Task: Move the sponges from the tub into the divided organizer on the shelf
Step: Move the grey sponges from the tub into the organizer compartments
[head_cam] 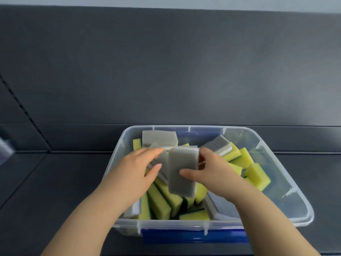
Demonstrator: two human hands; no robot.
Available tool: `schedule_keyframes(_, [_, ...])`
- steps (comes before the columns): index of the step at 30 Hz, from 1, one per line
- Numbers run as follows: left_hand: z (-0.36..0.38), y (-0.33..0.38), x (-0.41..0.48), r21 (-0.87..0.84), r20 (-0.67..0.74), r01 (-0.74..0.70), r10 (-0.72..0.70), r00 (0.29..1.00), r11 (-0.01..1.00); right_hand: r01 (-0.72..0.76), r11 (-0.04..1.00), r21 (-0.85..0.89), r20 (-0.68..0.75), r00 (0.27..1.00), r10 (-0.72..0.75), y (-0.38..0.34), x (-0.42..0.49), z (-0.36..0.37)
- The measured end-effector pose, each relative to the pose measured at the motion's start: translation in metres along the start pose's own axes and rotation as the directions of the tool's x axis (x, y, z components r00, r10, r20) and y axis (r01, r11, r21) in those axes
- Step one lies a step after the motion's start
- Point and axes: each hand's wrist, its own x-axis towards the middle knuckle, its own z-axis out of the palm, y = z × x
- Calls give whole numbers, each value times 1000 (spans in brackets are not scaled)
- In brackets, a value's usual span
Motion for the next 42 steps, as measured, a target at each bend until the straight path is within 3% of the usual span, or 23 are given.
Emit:
schedule_keyframes(2, [4, 6, 2, -53, 41, 12, -10, 999, 999, -52, 945, 323, -89, 992, 85, -1, -2, -3])
schedule_keyframes(5, [8, 16, 3, -188, 111, 39, -18, 994, 981, -34, 630, 776, -89, 983, 163, -3, -3, -5])
schedule_keyframes(8, [11, 25, 1, -335, 68, 42, -21, 997, 941, -22, 393, 919, -31, 991, 129, -6, -4, -3])
schedule_keyframes(11, [9, 28, 1, -425, -17, 39, -51, 999, 904, -69, 280, 958, 41, 994, 103, -8, -4, 0])
schedule_keyframes(13, [5, 26, 0, -532, -57, 46, -90, 994, 845, -118, 316, 941, 99, 992, 75, -7, -3, 1])
schedule_keyframes(16, [-9, 17, -2, -590, -172, 39, -173, 970, 807, -168, 589, 790, 175, 984, 46, -7, -3, 1])
schedule_keyframes(18, [-23, 8, -5, -542, -270, 24, -201, 942, 840, -123, 865, 487, 85, 992, 93, -5, 5, -1])
schedule_keyframes(20, [-37, -2, -8, -447, -339, 25, -195, 920, 894, -73, 992, 103, -52, 996, 79, -1, 20, -5])
schedule_keyframes(23, [-48, -10, -12, -282, -396, 52, -166, 903, 958, 19, 972, -232, -2, 1000, -20, -2, 44, -3])
schedule_keyframes(25, [-50, -11, -15, -218, -423, 66, -155, 893, 974, 64, 953, -296, 75, 996, -44, -6, 57, 5])
schedule_keyframes(29, [-50, -10, -20, -175, -454, 71, -144, 879, 982, 63, 907, -416, 269, 962, 56, -12, 71, 34])
schedule_keyframes(32, [-52, -10, -22, -131, -475, 77, -130, 870, 988, 25, 941, -339, 326, 941, 92, -14, 74, 44])
schedule_keyframes(37, [-56, -12, -23, -95, -504, 73, -111, 857, 993, 70, 913, -402, 400, 910, 106, -15, 70, 39])
schedule_keyframes(42, [-52, -12, -19, -103, -475, 64, -106, 873, 993, 63, 998, 0, 394, 917, -58, -20, 55, 10])
